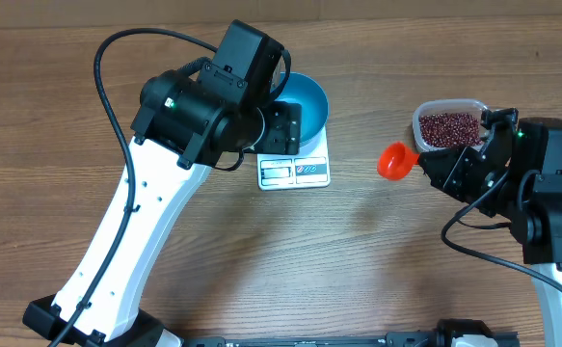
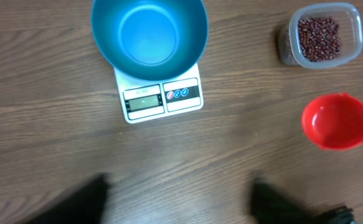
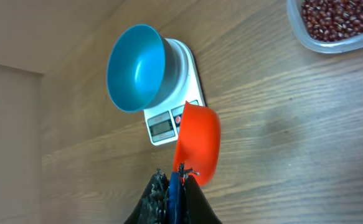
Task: Scoop item into bowl and weigh 150g on scale
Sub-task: 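Open the left gripper and pull the cup right with the right gripper, then move the left gripper down to the scale's front buttons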
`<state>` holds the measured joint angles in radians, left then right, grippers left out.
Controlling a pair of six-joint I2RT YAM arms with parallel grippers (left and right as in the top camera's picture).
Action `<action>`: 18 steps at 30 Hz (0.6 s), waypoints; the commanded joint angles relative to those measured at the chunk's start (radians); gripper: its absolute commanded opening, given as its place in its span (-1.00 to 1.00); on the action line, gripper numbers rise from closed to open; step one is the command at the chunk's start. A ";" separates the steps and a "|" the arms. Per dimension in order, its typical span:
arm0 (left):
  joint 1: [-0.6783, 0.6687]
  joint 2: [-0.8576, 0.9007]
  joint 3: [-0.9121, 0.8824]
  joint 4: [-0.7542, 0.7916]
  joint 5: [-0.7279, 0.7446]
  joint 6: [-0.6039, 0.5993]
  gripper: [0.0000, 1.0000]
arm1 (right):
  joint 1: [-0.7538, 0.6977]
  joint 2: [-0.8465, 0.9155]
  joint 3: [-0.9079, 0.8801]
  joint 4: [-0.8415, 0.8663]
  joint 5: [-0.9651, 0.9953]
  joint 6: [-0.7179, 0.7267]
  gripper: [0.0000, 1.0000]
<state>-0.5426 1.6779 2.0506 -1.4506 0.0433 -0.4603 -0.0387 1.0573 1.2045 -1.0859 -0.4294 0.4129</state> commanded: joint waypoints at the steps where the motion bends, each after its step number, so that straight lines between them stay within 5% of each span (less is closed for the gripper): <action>1: -0.001 -0.002 0.002 0.001 -0.091 0.020 -0.91 | -0.002 -0.015 0.045 -0.015 0.038 -0.035 -0.92; 9: -0.019 -0.002 -0.129 0.004 -0.114 0.028 -0.91 | -0.002 -0.015 0.090 -0.073 0.093 -0.056 -0.93; 18: -0.148 -0.003 -0.399 0.248 -0.133 0.038 -0.91 | -0.002 -0.015 0.102 -0.117 0.104 -0.074 -0.92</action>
<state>-0.6533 1.6779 1.7184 -1.2499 -0.0650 -0.4404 -0.0387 1.0573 1.2774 -1.1988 -0.3405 0.3573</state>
